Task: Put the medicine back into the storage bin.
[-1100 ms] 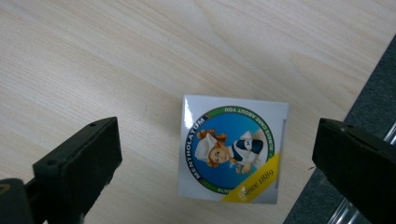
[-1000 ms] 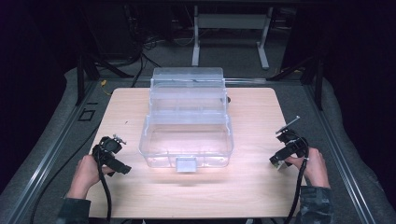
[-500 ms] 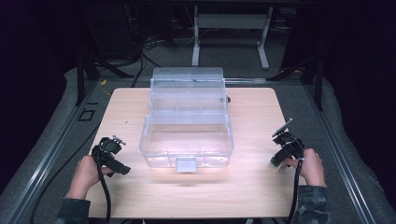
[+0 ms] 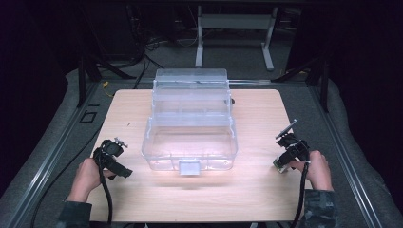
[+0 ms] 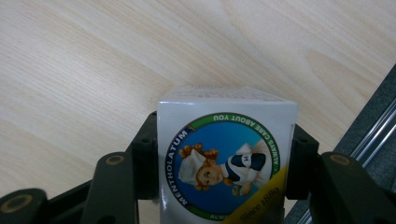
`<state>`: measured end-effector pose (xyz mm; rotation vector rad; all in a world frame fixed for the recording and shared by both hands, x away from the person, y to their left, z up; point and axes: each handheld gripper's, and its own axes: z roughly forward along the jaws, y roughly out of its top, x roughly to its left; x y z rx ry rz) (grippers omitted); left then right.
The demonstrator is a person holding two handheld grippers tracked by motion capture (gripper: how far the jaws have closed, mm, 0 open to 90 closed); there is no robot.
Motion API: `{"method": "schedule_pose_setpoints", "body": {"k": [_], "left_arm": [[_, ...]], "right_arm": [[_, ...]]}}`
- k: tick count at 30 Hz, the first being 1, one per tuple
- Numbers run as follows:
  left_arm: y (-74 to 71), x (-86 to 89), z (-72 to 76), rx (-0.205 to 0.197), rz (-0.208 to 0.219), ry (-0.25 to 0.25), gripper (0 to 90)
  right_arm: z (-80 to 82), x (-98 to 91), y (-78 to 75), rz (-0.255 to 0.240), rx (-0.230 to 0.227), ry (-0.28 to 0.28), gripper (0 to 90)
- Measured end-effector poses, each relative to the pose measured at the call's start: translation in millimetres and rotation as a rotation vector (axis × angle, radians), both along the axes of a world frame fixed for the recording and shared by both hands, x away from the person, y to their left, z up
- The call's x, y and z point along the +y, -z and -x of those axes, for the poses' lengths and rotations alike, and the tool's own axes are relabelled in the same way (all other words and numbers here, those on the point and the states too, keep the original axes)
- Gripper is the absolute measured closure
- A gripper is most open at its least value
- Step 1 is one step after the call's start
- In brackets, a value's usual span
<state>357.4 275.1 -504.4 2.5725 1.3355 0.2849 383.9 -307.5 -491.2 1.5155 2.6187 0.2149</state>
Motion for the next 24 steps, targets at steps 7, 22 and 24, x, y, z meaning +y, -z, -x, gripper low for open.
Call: {"method": "schedule_pose_setpoints", "body": {"k": [7, 22, 24], "left_arm": [[1.6, -2.1, 1.1, 0.006, -0.006, 0.007, 1.2], [1.2, -3.8, 2.5, 0.002, -0.001, 0.014, 1.2], [1.4, -4.9, 3.0, 0.001, 0.002, 0.012, 1.2]], "right_arm": [[5.8, 11.7, -12.1, 0.005, -0.028, -0.044, 45.5], [13.7, 34.2, -35.6, -0.006, -0.031, -0.130, 45.8], [14.4, 37.4, -36.8, -0.040, -0.046, -0.144, 45.7]]}}
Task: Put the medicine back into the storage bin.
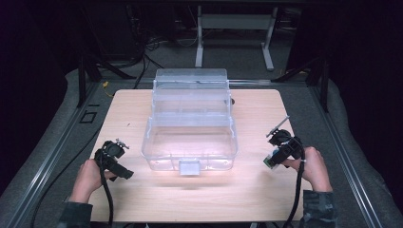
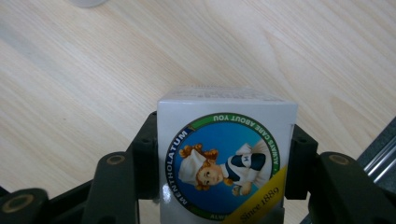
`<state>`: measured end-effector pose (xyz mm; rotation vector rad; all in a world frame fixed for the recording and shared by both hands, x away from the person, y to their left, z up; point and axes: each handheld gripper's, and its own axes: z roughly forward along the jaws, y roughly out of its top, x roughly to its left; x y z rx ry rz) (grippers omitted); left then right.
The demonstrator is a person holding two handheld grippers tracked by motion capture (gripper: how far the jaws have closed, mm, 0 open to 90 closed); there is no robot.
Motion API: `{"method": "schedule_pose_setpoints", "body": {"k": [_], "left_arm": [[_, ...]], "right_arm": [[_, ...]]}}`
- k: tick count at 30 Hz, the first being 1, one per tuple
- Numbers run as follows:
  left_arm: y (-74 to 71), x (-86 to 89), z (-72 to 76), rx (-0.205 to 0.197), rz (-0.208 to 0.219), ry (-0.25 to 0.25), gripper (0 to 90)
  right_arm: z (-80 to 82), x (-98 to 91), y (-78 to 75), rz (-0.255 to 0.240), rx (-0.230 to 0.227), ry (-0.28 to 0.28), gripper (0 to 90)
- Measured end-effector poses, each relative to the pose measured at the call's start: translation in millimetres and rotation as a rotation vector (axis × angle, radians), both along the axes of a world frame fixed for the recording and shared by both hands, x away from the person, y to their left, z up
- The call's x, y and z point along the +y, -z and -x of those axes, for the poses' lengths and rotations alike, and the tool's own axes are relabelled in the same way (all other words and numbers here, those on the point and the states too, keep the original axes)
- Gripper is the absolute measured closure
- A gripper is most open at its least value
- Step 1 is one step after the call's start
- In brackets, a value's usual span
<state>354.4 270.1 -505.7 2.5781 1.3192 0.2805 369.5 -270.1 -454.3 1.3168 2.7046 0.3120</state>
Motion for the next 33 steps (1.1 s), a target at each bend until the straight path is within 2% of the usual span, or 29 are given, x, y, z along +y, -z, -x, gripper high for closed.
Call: {"method": "schedule_pose_setpoints", "body": {"k": [1, 4, 6, 7, 8, 9, 14, 16, 17, 18, 21, 22, 24, 27, 28, 29, 33], "left_arm": [[0.0, -0.4, 0.0, -0.001, 0.001, 0.001, 1.3], [1.0, -0.8, -0.4, 0.003, 0.002, 0.000, 1.5], [1.8, -0.8, -0.6, 0.004, -0.001, 0.001, 1.6], [1.9, -0.7, -0.7, 0.003, -0.001, 0.002, 1.6], [1.9, -0.5, -0.7, 0.004, -0.001, 0.002, 1.8], [2.0, -0.6, -0.6, 0.004, 0.000, 0.000, 1.8], [1.6, -0.8, -0.1, 0.003, 0.001, 0.003, 1.8], [1.1, -0.5, -0.1, 0.003, -0.002, 0.007, 1.8], [1.1, -0.5, 0.0, 0.002, -0.002, 0.006, 1.9], [1.0, -0.5, 0.0, 0.002, -0.002, 0.007, 1.9], [0.9, -0.5, 0.0, 0.001, -0.001, 0.007, 1.8], [0.9, -0.5, 0.1, 0.001, -0.001, 0.007, 1.8], [1.0, -0.6, 0.2, 0.003, -0.002, 0.007, 1.8], [1.2, -0.9, 0.2, 0.004, -0.003, 0.009, 1.9], [1.5, -1.4, 0.4, 0.005, 0.001, 0.006, 1.9], [1.5, -1.6, 0.4, 0.004, 0.000, 0.008, 1.9], [2.0, -1.5, 0.3, 0.008, -0.003, 0.011, 1.9]], "right_arm": [[0.0, 1.1, -1.1, -0.009, 0.000, -0.008, 45.7], [-0.3, 3.8, -4.6, 0.010, -0.011, -0.012, 45.7], [-0.7, 5.0, -7.7, 0.023, 0.004, -0.020, 45.7], [-0.7, 5.3, -6.7, 0.006, -0.014, -0.023, 45.7], [-0.9, 5.8, -8.9, 0.013, 0.004, -0.028, 45.7], [-0.7, 6.4, -8.1, 0.000, -0.014, -0.030, 45.7], [-1.7, 9.8, -16.1, -0.025, -0.012, -0.044, 45.7], [-1.9, 12.5, -20.4, -0.023, -0.013, -0.059, 45.7], [-1.9, 14.5, -24.7, 0.005, -0.002, -0.066, 45.7], [-1.7, 16.0, -25.5, -0.005, -0.022, -0.068, 45.7], [-2.5, 20.4, -32.6, 0.000, -0.040, -0.080, 45.7], [-3.2, 22.2, -36.1, 0.012, -0.024, -0.085, 45.7], [-4.3, 25.7, -38.7, 0.012, -0.042, -0.097, 45.7], [-7.1, 29.1, -42.9, 0.007, -0.039, -0.110, 45.7], [-8.8, 30.2, -46.3, 0.026, -0.023, -0.115, 45.7], [-10.1, 31.3, -46.1, 0.010, -0.037, -0.116, 45.8], [-15.0, 36.3, -53.4, 0.020, -0.038, -0.125, 45.7]]}}
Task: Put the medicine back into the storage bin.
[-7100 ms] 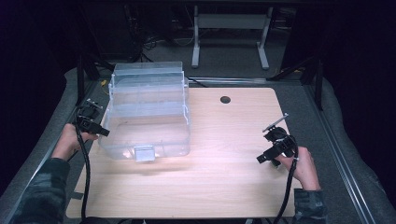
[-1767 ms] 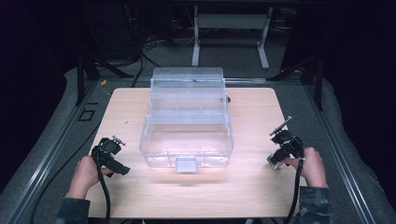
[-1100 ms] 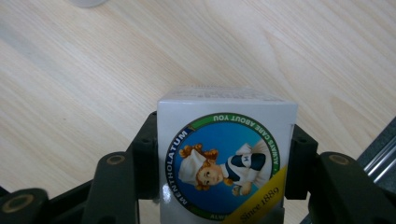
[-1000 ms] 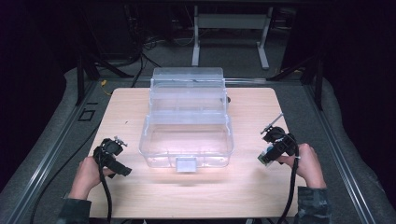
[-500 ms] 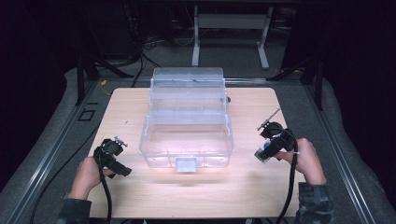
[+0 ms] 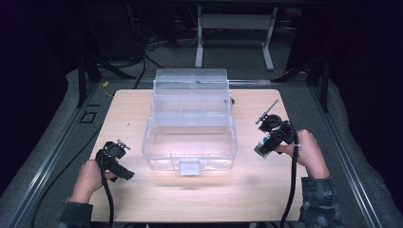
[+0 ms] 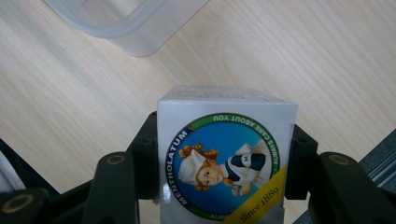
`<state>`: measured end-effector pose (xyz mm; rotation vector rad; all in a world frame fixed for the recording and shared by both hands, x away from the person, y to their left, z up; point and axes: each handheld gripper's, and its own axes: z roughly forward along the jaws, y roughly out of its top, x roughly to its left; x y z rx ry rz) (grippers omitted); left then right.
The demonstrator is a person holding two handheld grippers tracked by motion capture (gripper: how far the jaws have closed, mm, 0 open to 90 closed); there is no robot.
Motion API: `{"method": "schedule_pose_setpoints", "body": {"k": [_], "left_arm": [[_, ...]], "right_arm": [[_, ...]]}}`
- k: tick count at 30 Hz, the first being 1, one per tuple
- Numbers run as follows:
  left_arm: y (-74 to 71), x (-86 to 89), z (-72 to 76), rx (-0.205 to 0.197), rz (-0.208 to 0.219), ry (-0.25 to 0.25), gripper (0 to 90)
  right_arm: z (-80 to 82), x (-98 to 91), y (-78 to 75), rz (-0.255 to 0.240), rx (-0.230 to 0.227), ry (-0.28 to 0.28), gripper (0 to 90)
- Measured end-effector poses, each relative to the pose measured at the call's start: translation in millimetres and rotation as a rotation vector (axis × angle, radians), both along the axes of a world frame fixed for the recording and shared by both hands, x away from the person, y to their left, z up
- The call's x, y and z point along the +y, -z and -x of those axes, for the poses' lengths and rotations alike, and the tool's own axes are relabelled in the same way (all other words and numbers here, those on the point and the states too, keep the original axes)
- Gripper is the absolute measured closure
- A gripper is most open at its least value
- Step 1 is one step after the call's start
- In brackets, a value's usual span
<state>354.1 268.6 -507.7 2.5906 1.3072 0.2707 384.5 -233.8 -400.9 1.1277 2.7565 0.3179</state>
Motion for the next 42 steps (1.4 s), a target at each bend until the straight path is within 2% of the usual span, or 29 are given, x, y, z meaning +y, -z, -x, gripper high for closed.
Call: {"method": "schedule_pose_setpoints", "body": {"k": [2, 5, 6, 7, 8, 9, 11, 13, 14, 15, 16, 17, 20, 21, 22, 23, 24, 25, 29, 30, 31, 32, 33, 37, 38, 39, 40, 41, 42], "left_arm": [[0.1, 0.1, 0.0, 0.001, -0.001, -0.002, 2.0], [0.1, 0.0, 0.1, 0.001, -0.002, 0.003, 2.0], [0.0, -0.1, 0.2, 0.001, -0.003, 0.002, 2.0], [0.1, -0.3, 0.3, 0.002, -0.003, 0.001, 2.2], [0.2, -0.4, 0.4, 0.003, -0.002, 0.001, 2.3], [0.1, -0.5, 0.3, 0.002, -0.004, 0.004, 2.4], [0.0, -1.0, 0.4, 0.004, -0.004, 0.004, 2.7], [0.1, -1.1, 0.4, 0.004, -0.003, 0.005, 2.6], [0.0, -1.0, 0.4, 0.004, -0.003, 0.004, 2.6], [0.1, -0.8, 0.2, 0.002, -0.002, 0.004, 2.6], [0.1, -0.8, 0.3, 0.001, -0.001, 0.002, 2.6], [-0.1, -0.7, 0.3, 0.002, -0.002, 0.006, 2.5], [0.0, -1.3, 0.5, 0.005, 0.002, 0.013, 2.2], [0.3, -1.8, 0.7, 0.005, 0.004, 0.011, 2.2], [0.4, -2.1, 0.6, 0.004, 0.004, 0.012, 2.2], [0.6, -2.1, 0.5, 0.005, 0.004, 0.013, 2.2], [0.7, -2.0, 0.4, 0.006, 0.001, 0.014, 2.2], [0.7, -1.8, 0.3, 0.008, 0.000, 0.014, 2.2], [0.5, -1.4, 0.6, 0.005, 0.005, 0.011, 2.2], [0.5, -1.4, 0.6, 0.006, 0.006, 0.012, 2.2], [0.7, -1.5, 0.6, 0.006, 0.003, 0.013, 2.3], [0.9, -1.7, 0.5, 0.006, 0.001, 0.013, 2.2], [1.1, -1.7, 0.4, 0.008, -0.001, 0.016, 2.3], [1.3, -1.6, 0.3, 0.010, 0.001, 0.017, 2.3], [1.3, -1.6, 0.3, 0.009, 0.002, 0.015, 2.3], [1.4, -1.3, 0.2, 0.009, 0.002, 0.017, 2.3], [1.4, -1.1, 0.2, 0.009, 0.002, 0.018, 2.3], [1.6, -1.0, 0.2, 0.009, 0.002, 0.018, 2.3], [1.7, -1.1, 0.3, 0.010, 0.002, 0.017, 2.2]], "right_arm": [[-1.1, 3.0, -3.7, -0.011, -0.013, -0.004, 45.7], [-2.6, 8.2, -10.0, 0.007, -0.015, -0.019, 45.8], [-3.2, 9.6, -11.0, -0.006, -0.021, -0.023, 45.8], [-4.0, 11.0, -14.3, 0.012, -0.008, -0.028, 45.7], [-4.4, 12.2, -14.9, 0.011, -0.030, -0.028, 45.7], [-4.9, 13.8, -17.6, 0.032, -0.031, -0.029, 45.7], [-6.3, 15.6, -19.6, 0.012, -0.030, -0.035, 45.8], [-7.0, 17.8, -24.0, 0.033, -0.039, -0.038, 45.7], [-7.5, 18.3, -25.1, 0.017, -0.037, -0.040, 45.7], [-7.3, 19.8, -28.4, 0.055, -0.043, -0.036, 45.7], [-8.4, 20.2, -30.2, 0.040, -0.030, -0.046, 45.7], [-8.8, 21.0, -30.5, 0.035, -0.048, -0.046, 45.8], [-10.3, 24.1, -35.7, 0.033, -0.052, -0.051, 45.8], [-10.6, 25.6, -38.1, 0.053, -0.060, -0.051, 45.8], [-11.4, 26.8, -40.2, 0.039, -0.041, -0.056, 45.8], [-11.9, 28.3, -41.0, 0.037, -0.058, -0.063, 45.8], [-12.6, 29.9, -43.3, 0.043, -0.045, -0.064, 45.8], [-12.7, 31.8, -43.8, 0.048, -0.064, -0.063, 45.8], [-17.8, 37.7, -44.8, 0.018, -0.055, -0.079, 45.8], [-19.0, 39.8, -45.5, 0.038, -0.062, -0.079, 45.8], [-20.4, 41.6, -44.9, 0.023, -0.057, -0.084, 45.8], [-21.5, 44.0, -47.2, 0.046, -0.041, -0.087, 45.8], [-22.5, 45.9, -46.3, 0.041, -0.059, -0.091, 45.8], [-26.8, 54.0, -46.1, 0.011, -0.048, -0.105, 45.8], [-26.7, 57.3, -48.1, 0.054, -0.059, -0.101, 45.8], [-28.1, 58.8, -47.7, 0.027, -0.042, -0.111, 45.8], [-28.6, 61.3, -47.8, 0.030, -0.042, -0.115, 45.8], [-29.6, 62.8, -45.2, -0.018, -0.047, -0.127, 45.8], [-29.8, 65.4, -45.5, -0.014, -0.045, -0.129, 45.8]]}}
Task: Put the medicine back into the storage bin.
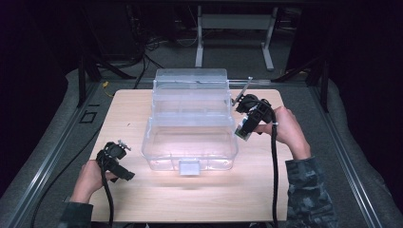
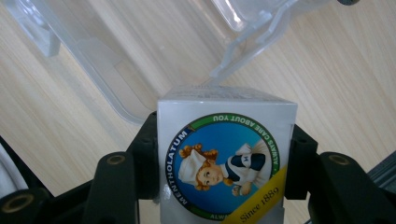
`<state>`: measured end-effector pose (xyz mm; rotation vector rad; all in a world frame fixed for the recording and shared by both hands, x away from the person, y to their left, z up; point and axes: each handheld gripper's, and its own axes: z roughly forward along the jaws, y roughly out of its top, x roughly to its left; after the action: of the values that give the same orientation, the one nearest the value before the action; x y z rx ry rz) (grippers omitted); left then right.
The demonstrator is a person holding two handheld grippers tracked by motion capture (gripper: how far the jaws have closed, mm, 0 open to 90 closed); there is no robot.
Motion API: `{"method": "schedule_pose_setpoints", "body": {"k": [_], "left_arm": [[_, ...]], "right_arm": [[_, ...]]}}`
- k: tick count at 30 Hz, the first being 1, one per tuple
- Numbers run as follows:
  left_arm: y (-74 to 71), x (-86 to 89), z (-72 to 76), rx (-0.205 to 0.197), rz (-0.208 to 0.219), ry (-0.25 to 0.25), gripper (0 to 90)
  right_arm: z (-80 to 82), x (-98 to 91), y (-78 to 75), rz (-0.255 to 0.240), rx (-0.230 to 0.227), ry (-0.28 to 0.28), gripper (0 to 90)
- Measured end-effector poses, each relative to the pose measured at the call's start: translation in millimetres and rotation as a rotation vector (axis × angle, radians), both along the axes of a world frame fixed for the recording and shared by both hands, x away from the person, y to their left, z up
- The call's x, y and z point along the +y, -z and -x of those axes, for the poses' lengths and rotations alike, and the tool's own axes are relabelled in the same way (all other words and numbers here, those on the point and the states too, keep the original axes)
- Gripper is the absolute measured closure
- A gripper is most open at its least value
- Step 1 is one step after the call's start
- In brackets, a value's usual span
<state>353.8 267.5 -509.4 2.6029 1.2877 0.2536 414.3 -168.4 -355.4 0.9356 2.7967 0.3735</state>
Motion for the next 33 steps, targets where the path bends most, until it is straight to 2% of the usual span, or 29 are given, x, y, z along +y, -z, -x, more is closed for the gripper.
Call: {"method": "schedule_pose_setpoints", "body": {"k": [2, 4, 5, 8, 10, 11, 12, 13, 14, 15, 16, 17, 18, 19, 20, 21, 22, 24, 26, 33], "left_arm": [[0.2, -0.1, 0.0, 0.001, 0.003, -0.002, 1.9], [0.4, -0.3, -0.2, 0.001, 0.003, 0.001, 1.9], [0.5, -0.3, -0.2, 0.001, 0.003, 0.001, 1.9], [0.5, -0.3, -0.2, 0.001, 0.000, 0.001, 1.9], [0.5, -0.3, -0.1, 0.000, -0.005, 0.002, 1.9], [0.5, -0.4, -0.1, 0.000, -0.004, 0.002, 1.9], [0.6, -0.4, -0.3, 0.001, -0.004, 0.004, 1.9], [0.7, -0.6, -0.2, 0.000, -0.005, 0.003, 1.9], [0.6, -0.6, -0.2, 0.000, -0.005, 0.004, 2.0], [0.6, -0.6, -0.1, 0.000, -0.003, 0.004, 2.0], [0.4, -0.6, 0.0, -0.001, -0.003, 0.004, 2.0], [0.3, -0.5, 0.1, -0.002, -0.003, 0.004, 2.0], [0.2, -0.4, 0.2, 0.000, -0.003, 0.002, 2.0], [0.0, -0.3, 0.2, 0.000, -0.004, 0.003, 2.0], [0.1, -0.3, 0.2, 0.000, -0.005, 0.003, 2.0], [0.2, -0.4, 0.1, -0.002, -0.005, 0.005, 2.0], [0.3, -0.5, 0.1, -0.003, -0.004, 0.004, 2.0], [0.7, -0.8, 0.0, -0.002, -0.003, 0.006, 2.0], [1.1, -1.0, 0.1, -0.001, -0.004, 0.006, 2.0], [0.5, -1.0, 0.3, -0.002, -0.003, 0.007, 2.0]], "right_arm": [[-0.2, 5.5, -1.3, 0.027, -0.013, 0.001, 45.8], [-1.2, 9.6, -2.4, 0.027, -0.007, -0.008, 45.8], [-1.7, 11.9, -1.6, 0.013, -0.008, -0.015, 45.7], [-2.8, 19.1, -0.3, 0.015, -0.008, -0.019, 45.7], [-3.9, 23.5, 1.9, -0.015, 0.004, -0.032, 45.7], [-3.7, 26.3, 0.9, 0.021, -0.005, -0.033, 45.7], [-4.8, 27.8, 3.7, -0.023, 0.010, -0.046, 45.8], [-4.2, 30.9, 2.1, 0.030, -0.003, -0.040, 45.8], [-6.1, 31.6, 6.5, -0.048, 0.022, -0.056, 45.7], [-5.5, 34.8, 5.1, 0.005, 0.009, -0.047, 45.8], [-7.0, 35.9, 8.7, -0.051, 0.027, -0.062, 45.7], [-6.2, 39.0, 7.2, 0.007, 0.012, -0.053, 45.7], [-7.1, 40.3, 11.0, -0.049, 0.031, -0.064, 45.7], [-6.1, 43.7, 9.2, 0.026, 0.011, -0.059, 45.8], [-6.1, 46.0, 10.1, 0.040, 0.013, -0.064, 45.8], [-7.1, 47.4, 15.2, -0.023, 0.037, -0.074, 45.7], [-7.5, 49.2, 17.4, -0.026, 0.042, -0.083, 45.8], [-7.7, 53.8, 17.8, 0.046, 0.030, -0.077, 45.7], [-10.0, 55.1, 24.9, -0.013, 0.055, -0.087, 45.7], [-13.4, 61.9, 39.8, 0.019, 0.083, -0.088, 45.7]]}}
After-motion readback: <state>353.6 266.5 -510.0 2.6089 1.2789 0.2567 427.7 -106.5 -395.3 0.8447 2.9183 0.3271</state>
